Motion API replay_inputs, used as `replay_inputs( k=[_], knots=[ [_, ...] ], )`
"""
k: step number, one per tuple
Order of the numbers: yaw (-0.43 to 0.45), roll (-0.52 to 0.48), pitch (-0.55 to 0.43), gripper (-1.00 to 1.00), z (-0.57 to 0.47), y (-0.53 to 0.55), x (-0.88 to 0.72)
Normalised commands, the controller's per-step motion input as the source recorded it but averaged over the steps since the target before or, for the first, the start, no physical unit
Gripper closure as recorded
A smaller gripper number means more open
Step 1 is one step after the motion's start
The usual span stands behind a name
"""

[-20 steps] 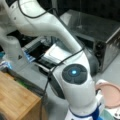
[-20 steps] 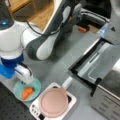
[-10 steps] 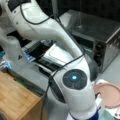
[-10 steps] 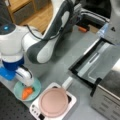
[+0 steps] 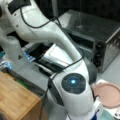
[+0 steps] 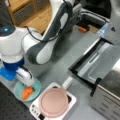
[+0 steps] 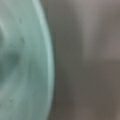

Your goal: Open the microwave oven door. Pull out the microwave oven tray. Pick up the bowl. Place the bowl on the microwave tray.

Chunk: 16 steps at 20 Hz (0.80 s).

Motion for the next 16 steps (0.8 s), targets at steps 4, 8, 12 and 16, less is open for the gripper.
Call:
replay_inputs(
  k=[4,8,12,16],
  knots=[
    [0.148,-0.135,-0.014,-1.00,-0.07,-0.05,0.02],
    [0.152,-0.135,-0.027,-1.00,-0.09,-0.04,0.03],
    [0.151,-0.140,-0.024,1.00,-0.07,-0.02,0.01],
    [0.168,-0.123,-0.045,1.00,-0.04,-0.01,-0.04]
  ],
)
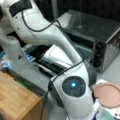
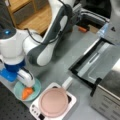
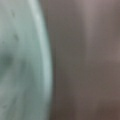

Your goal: Open the microwave oven door. Pull out the microwave oven tray. Pick up the bowl. Place the bowl on the microwave tray.

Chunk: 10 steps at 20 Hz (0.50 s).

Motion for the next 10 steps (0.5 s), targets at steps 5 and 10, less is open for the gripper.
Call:
replay_inputs(
  k=[5,10],
  knots=[
    [0.172,-0.112,-0.053,1.00,-0.05,-0.01,-0.08],
    [0.144,-0.121,-0.047,1.00,-0.04,-0.02,-0.09]
  ],
)
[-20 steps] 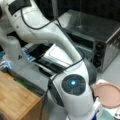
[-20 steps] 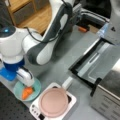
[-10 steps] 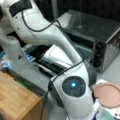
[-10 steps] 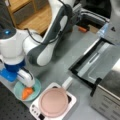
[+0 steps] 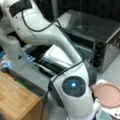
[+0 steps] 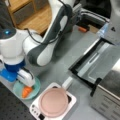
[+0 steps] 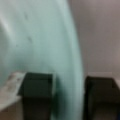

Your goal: Open the microwave oven door. Pull out the microwave oven tray. Pick up the bowl. Place the bowl on the microwave tray.

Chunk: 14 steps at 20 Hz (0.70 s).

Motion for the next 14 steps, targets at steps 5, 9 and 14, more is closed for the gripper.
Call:
replay_inputs(
  k=[5,9,14],
  knots=[
    [0.120,-0.133,-0.048,1.00,-0.09,-0.03,-0.10],
    [0.129,-0.117,0.000,1.00,-0.06,-0.06,-0.12],
    [0.133,-0.100,0.065,1.00,0.00,-0.07,-0.16]
  ],
)
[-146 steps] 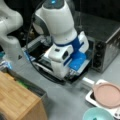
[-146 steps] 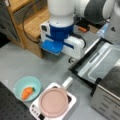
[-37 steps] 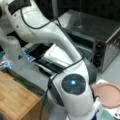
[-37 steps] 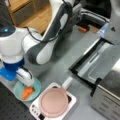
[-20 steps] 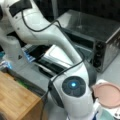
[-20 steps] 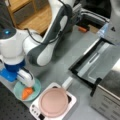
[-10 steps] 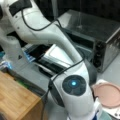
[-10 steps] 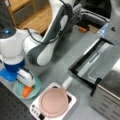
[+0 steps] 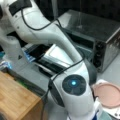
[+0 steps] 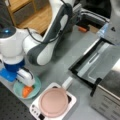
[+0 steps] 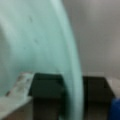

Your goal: Open the microwave oven door. Pull out the microwave oven tray. Pick up the bowl. Place the bowl on the microwave tray.

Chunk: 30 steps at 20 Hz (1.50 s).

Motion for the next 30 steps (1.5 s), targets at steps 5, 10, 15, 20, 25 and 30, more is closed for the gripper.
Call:
replay_inputs(
  k=[5,10,15,20,25,30],
  knots=[
    [0.125,-0.070,0.105,1.00,0.12,-0.05,-0.23],
    [0.126,-0.027,0.055,1.00,0.11,0.00,-0.20],
    [0.121,0.014,0.063,1.00,0.13,0.03,-0.20],
    [0.115,0.073,0.053,1.00,0.16,0.04,-0.20],
    [0.120,0.196,0.036,1.00,0.17,0.02,-0.17],
    [0.089,0.329,0.045,1.00,0.16,0.03,-0.13]
  ],
)
